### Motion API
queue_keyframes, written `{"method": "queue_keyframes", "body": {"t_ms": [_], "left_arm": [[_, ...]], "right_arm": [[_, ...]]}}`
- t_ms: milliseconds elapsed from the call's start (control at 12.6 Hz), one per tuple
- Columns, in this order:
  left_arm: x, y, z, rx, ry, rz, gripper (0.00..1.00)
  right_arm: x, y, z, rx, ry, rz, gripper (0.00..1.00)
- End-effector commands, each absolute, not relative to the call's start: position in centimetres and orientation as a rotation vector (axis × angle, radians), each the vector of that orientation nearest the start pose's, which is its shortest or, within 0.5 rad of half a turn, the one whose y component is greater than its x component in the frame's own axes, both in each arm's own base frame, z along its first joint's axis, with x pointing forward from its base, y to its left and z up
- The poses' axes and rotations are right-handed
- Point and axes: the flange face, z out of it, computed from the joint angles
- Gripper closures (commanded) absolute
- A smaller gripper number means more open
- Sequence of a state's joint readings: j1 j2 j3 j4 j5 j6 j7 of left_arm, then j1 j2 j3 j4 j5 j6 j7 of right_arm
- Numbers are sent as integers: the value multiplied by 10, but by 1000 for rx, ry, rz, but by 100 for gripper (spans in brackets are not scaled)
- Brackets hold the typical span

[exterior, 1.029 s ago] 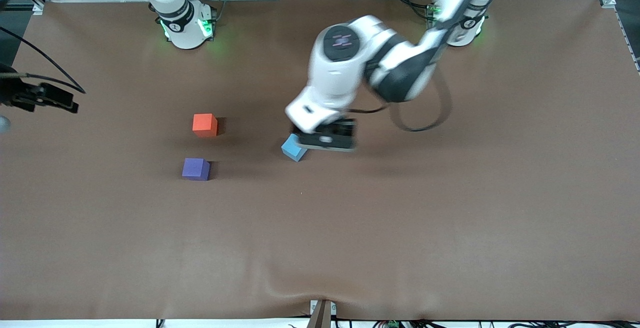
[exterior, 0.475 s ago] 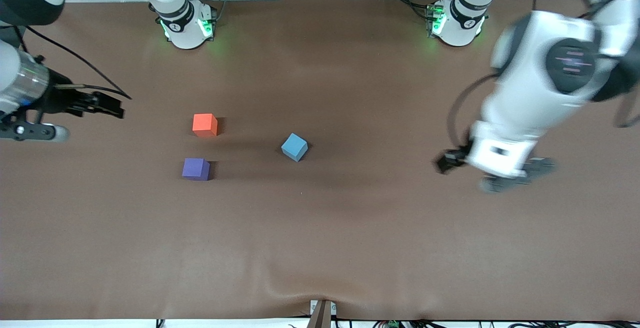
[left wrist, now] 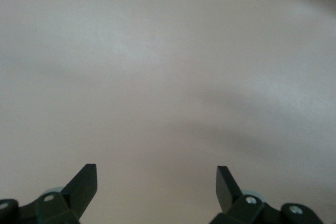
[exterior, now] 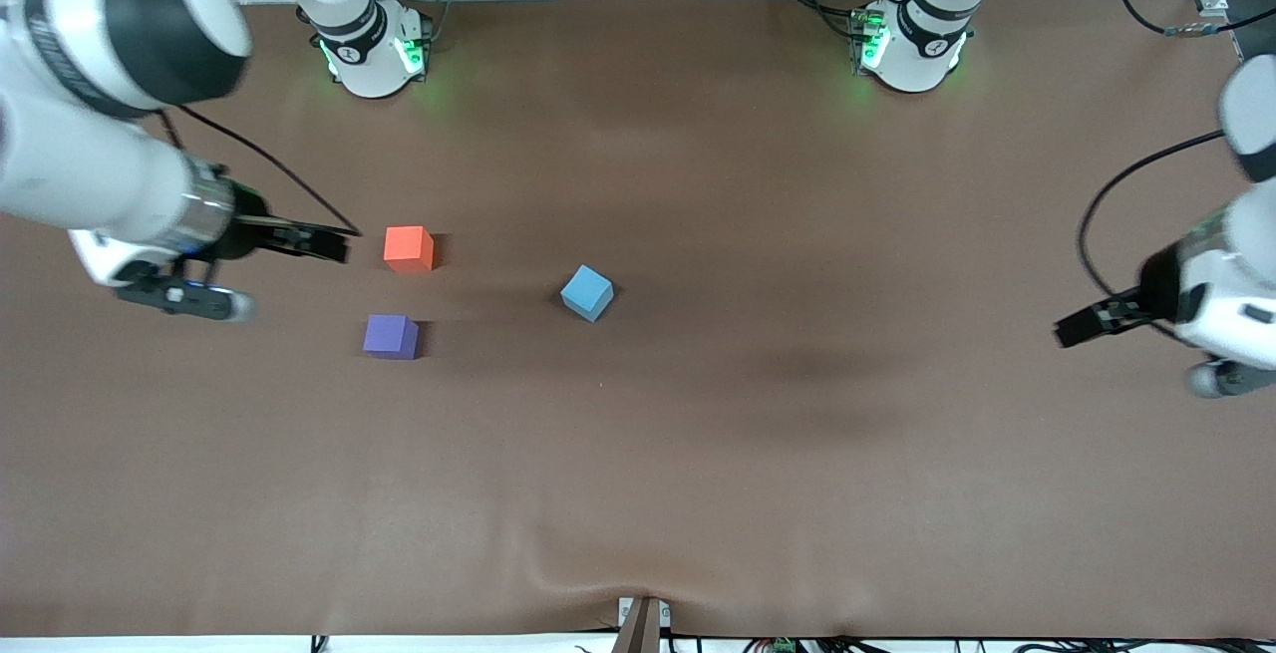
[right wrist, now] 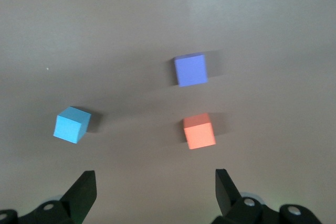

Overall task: Place blue block between orange and purple blocks
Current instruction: 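Retract the left arm while the right gripper reaches toward the blue cube, then lower the right gripper onto the blue cube and grasp it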

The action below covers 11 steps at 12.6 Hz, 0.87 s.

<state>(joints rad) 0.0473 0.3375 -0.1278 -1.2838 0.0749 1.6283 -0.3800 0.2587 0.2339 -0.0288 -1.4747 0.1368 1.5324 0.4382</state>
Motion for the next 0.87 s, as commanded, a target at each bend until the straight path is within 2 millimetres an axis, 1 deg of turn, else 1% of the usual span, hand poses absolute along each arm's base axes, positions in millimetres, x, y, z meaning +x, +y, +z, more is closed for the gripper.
{"method": "queue_keyframes", "body": {"t_ms": [0, 79, 158, 238, 317, 396, 475, 554, 712, 792], "left_arm": [[634, -32, 577, -3062, -423, -29, 0], [627, -34, 581, -3072, -423, -47, 0], [615, -38, 586, -3080, -414, -80, 0], [604, -41, 585, -3088, -400, -99, 0], [588, -41, 589, -3105, -382, -108, 0], [578, -41, 591, -3109, -361, -116, 0], [573, -42, 594, -3109, -359, -121, 0], [572, -43, 596, -3109, -359, -123, 0], [571, -43, 598, -3109, -349, -126, 0], [570, -45, 598, -3110, -340, -123, 0]], "right_arm": [[595, 202, 506, -3057, 340, 339, 0], [595, 220, 491, -3061, 373, 338, 0], [592, 232, 474, -3062, 375, 321, 0], [589, 239, 455, -3061, 371, 299, 0], [586, 247, 442, -3058, 369, 278, 0], [585, 254, 435, -3052, 418, 259, 0], [579, 273, 420, -3057, 446, 265, 0], [578, 286, 403, -3061, 467, 267, 0], [575, 301, 376, -3073, 462, 279, 0], [574, 305, 361, -3066, 470, 254, 0]]}}
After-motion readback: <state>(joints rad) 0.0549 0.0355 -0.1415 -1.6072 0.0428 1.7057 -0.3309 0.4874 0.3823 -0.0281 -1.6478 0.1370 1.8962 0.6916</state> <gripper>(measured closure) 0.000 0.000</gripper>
